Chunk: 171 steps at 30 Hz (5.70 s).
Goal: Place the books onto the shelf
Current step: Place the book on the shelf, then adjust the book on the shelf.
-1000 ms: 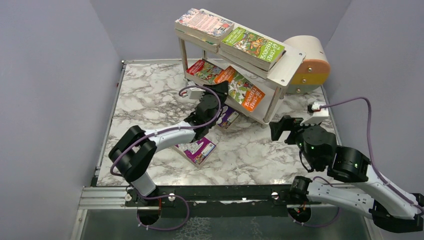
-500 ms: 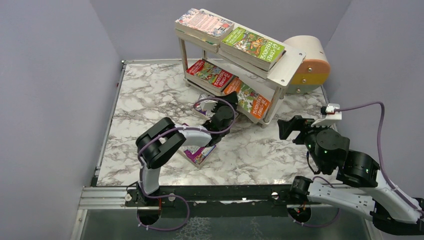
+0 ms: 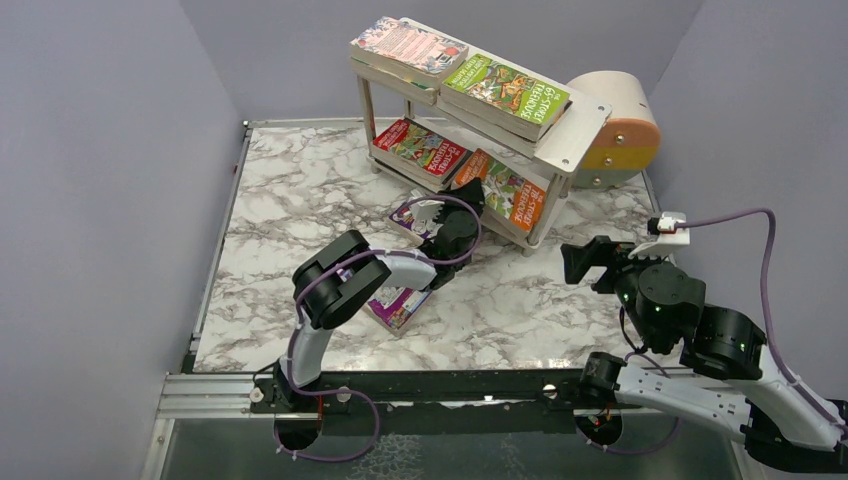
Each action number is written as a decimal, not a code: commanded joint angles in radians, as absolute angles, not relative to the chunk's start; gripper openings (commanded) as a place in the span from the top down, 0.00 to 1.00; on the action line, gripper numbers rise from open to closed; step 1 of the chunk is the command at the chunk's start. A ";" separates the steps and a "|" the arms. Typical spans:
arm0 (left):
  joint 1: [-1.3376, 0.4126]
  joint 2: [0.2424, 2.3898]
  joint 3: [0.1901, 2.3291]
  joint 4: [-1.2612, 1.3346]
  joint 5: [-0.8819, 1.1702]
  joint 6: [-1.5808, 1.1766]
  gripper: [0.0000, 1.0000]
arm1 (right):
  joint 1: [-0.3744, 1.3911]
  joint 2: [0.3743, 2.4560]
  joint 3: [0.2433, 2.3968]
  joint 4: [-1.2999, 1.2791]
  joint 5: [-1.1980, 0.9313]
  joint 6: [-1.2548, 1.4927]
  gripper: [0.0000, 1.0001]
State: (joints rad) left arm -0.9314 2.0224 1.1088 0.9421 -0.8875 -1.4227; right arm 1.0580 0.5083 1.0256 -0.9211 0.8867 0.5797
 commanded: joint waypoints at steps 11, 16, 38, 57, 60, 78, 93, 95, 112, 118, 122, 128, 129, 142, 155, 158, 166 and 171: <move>-0.916 2.066 1.167 1.000 -0.814 -1.475 1.00 | 1.055 0.485 1.007 -0.935 0.912 0.594 0.02; -0.900 2.069 1.153 0.959 -0.787 -1.498 1.00 | 1.054 0.487 1.000 -0.931 0.909 0.594 0.02; -0.876 2.066 1.089 0.826 -0.759 -1.569 0.61 | 1.055 0.489 0.968 -0.921 0.907 0.603 0.02; -0.812 1.907 0.970 0.552 -0.685 -1.597 0.01 | 1.055 0.535 0.909 -0.860 0.873 0.614 0.02; -0.802 1.870 0.948 0.513 -0.677 -1.586 0.01 | 1.055 0.550 0.898 -0.839 0.862 0.613 0.02; -0.718 1.738 0.877 0.456 -0.257 -1.611 0.01 | 1.055 0.610 0.871 -0.771 0.832 0.598 0.02; -0.740 1.812 1.005 0.477 -0.072 -1.577 0.01 | 1.054 0.597 0.855 -0.800 0.835 0.634 0.02; -0.749 1.824 1.023 0.477 -0.074 -1.569 0.01 | 1.054 0.593 0.857 -0.807 0.837 0.640 0.02; -0.789 1.881 1.093 0.476 -0.114 -1.568 0.01 | 1.055 0.551 0.852 -0.847 0.842 0.662 0.02; -0.789 1.892 1.108 0.476 -0.130 -1.567 0.01 | 1.054 0.544 0.850 -0.852 0.846 0.665 0.02; -0.788 1.895 1.117 0.474 -0.138 -1.567 0.01 | 1.054 0.543 0.850 -0.854 0.846 0.666 0.02; -0.787 1.901 1.129 0.469 -0.150 -1.565 0.01 | 1.055 0.541 0.849 -0.856 0.847 0.667 0.02; -0.787 1.903 1.132 0.469 -0.150 -1.565 0.01 | 1.054 0.540 0.849 -0.857 0.846 0.669 0.02; -0.772 1.907 1.139 0.462 -0.159 -1.566 0.01 | 1.054 0.543 0.848 -0.858 0.848 0.670 0.02; -0.748 1.921 1.159 0.462 -0.155 -1.565 0.01 | 1.054 0.559 0.845 -0.847 0.848 0.672 0.02; -0.745 1.926 1.159 0.462 -0.152 -1.567 0.01 | 1.054 0.563 0.842 -0.841 0.850 0.670 0.02; -0.734 1.934 1.169 0.462 -0.147 -1.569 0.01 | 1.054 0.572 0.836 -0.833 0.845 0.670 0.02; -0.728 1.931 1.166 0.462 -0.147 -1.569 0.01 | 1.054 0.574 0.829 -0.828 0.838 0.673 0.02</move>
State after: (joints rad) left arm -0.7437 1.9194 1.1370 0.4442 -0.1223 -1.5734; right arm 1.0580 0.5713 0.8440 -0.8444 0.8364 0.6586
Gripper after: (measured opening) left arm 0.990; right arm 0.983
